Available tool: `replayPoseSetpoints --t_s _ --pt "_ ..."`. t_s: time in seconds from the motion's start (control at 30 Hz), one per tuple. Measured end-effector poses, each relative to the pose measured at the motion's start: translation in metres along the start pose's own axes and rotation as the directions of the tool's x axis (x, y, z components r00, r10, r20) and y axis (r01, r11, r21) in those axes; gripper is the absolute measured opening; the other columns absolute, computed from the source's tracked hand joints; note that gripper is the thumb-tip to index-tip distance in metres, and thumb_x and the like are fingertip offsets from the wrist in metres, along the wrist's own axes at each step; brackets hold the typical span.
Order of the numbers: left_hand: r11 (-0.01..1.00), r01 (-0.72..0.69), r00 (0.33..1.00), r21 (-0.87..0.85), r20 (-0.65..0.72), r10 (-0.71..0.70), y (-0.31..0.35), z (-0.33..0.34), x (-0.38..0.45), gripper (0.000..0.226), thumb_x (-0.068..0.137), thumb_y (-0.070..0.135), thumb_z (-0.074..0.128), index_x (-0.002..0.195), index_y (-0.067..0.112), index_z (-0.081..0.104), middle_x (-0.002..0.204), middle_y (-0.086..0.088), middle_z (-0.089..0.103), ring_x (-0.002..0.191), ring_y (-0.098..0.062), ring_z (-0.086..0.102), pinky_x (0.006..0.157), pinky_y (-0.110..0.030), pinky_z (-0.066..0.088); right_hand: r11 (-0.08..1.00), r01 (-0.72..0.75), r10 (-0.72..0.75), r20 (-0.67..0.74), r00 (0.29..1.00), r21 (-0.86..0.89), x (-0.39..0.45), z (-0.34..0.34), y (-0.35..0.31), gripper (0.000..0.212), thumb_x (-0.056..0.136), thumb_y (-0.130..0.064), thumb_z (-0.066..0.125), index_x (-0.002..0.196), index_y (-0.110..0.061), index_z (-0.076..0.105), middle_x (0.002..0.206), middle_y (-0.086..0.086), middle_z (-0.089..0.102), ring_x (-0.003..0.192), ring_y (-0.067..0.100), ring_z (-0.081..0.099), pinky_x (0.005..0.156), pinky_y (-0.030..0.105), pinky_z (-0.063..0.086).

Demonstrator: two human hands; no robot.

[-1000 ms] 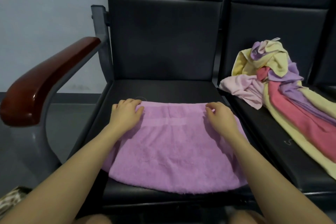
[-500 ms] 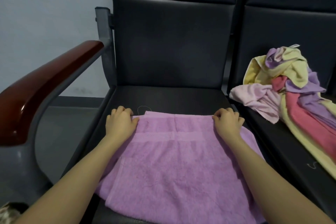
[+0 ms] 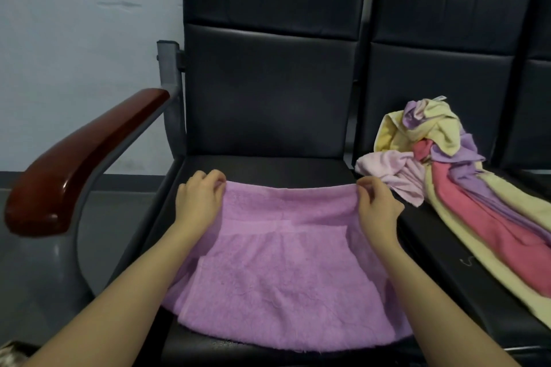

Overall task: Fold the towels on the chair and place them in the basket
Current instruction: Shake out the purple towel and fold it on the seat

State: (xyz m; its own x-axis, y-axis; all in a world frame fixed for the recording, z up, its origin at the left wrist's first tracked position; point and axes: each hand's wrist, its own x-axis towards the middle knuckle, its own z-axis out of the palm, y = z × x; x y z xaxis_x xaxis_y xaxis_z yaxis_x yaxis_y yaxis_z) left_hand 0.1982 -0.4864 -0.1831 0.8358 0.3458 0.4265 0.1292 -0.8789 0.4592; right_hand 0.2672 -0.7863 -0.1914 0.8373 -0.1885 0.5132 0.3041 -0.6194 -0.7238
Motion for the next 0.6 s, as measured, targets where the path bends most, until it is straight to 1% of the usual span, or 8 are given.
replayPoseSetpoints --t_s 0.03,0.1,0.17,0.27,0.37,0.47,0.53,0.6 --pt "0.998 0.012 1.000 -0.057 0.000 -0.012 0.003 -0.001 0.001 0.019 0.096 0.019 0.052 0.108 0.015 0.067 0.105 -0.008 0.058 0.092 -0.027 0.056 0.087 -0.039 0.044 0.999 -0.017 0.019 -0.028 0.999 0.044 0.000 -0.005 -0.001 0.017 0.093 -0.006 0.052 0.102 -0.015 0.063 0.095 -0.005 0.062 0.097 0.020 0.059 0.100 0.044 0.034" --pt "0.988 0.031 0.999 -0.149 -0.002 -0.032 0.012 -0.002 0.004 0.023 0.095 0.014 0.054 0.112 0.011 0.068 0.110 -0.009 0.056 0.098 -0.028 0.056 0.090 -0.038 0.044 0.996 -0.033 0.039 -0.069 0.997 0.088 0.001 -0.016 -0.004 0.019 0.092 -0.005 0.052 0.107 -0.011 0.063 0.096 -0.005 0.061 0.100 0.022 0.060 0.100 0.052 0.039" --pt "0.979 0.022 0.999 -0.204 -0.018 -0.027 0.022 -0.001 0.006 0.027 0.096 0.011 0.051 0.119 0.008 0.065 0.113 -0.010 0.055 0.102 -0.028 0.055 0.090 -0.034 0.043 0.996 -0.044 0.054 -0.121 0.991 0.079 0.004 -0.026 -0.004 0.021 0.092 -0.004 0.052 0.109 -0.008 0.064 0.099 -0.003 0.063 0.101 0.023 0.059 0.102 0.051 0.037" --pt "0.961 0.001 1.000 -0.276 -0.022 -0.008 0.037 0.005 0.013 0.030 0.097 0.009 0.048 0.123 0.007 0.062 0.115 -0.010 0.053 0.104 -0.025 0.054 0.088 -0.028 0.040 0.995 -0.064 0.049 -0.203 0.978 -0.072 0.011 -0.037 0.002 0.022 0.091 -0.004 0.052 0.107 -0.008 0.066 0.107 0.007 0.068 0.104 0.028 0.059 0.099 0.045 0.033" --pt "0.958 0.054 0.998 -0.282 0.007 -0.055 0.042 0.021 0.022 0.031 0.098 0.009 0.046 0.125 0.007 0.061 0.121 -0.011 0.053 0.108 -0.027 0.055 0.089 -0.031 0.042 0.969 -0.165 0.142 -0.130 0.981 -0.184 0.015 -0.036 0.013 0.025 0.093 -0.007 0.049 0.109 -0.013 0.067 0.108 0.006 0.068 0.105 0.029 0.057 0.086 0.032 0.023" --pt "0.972 0.139 0.989 -0.191 0.077 -0.126 0.037 0.044 0.028 0.031 0.097 0.010 0.047 0.125 0.009 0.061 0.125 -0.011 0.052 0.106 -0.030 0.057 0.088 -0.039 0.047 0.945 -0.226 0.223 -0.037 0.974 -0.236 0.014 -0.026 0.027 0.024 0.093 -0.009 0.049 0.109 -0.015 0.066 0.107 0.004 0.069 0.103 0.023 0.056 0.073 0.029 0.013" --pt "0.980 0.157 0.983 -0.123 0.113 -0.144 0.030 0.057 0.030 0.029 0.096 0.012 0.050 0.122 0.012 0.063 0.123 -0.010 0.054 0.105 -0.031 0.058 0.088 -0.043 0.050 0.929 -0.248 0.260 0.006 0.966 -0.274 0.014 -0.017 0.036 0.022 0.094 -0.012 0.049 0.108 -0.016 0.065 0.106 0.003 0.069 0.102 0.021 0.057 0.074 0.029 0.013" --pt "0.988 0.143 0.982 -0.058 0.132 -0.135 0.022 0.067 0.031 0.026 0.095 0.014 0.053 0.117 0.014 0.067 0.119 -0.008 0.058 0.105 -0.030 0.057 0.091 -0.045 0.048 0.905 -0.272 0.302 0.043 0.952 -0.327 0.014 -0.007 0.046 0.022 0.095 -0.015 0.048 0.109 -0.017 0.064 0.106 0.004 0.069 0.104 0.024 0.057 0.082 0.031 0.017"
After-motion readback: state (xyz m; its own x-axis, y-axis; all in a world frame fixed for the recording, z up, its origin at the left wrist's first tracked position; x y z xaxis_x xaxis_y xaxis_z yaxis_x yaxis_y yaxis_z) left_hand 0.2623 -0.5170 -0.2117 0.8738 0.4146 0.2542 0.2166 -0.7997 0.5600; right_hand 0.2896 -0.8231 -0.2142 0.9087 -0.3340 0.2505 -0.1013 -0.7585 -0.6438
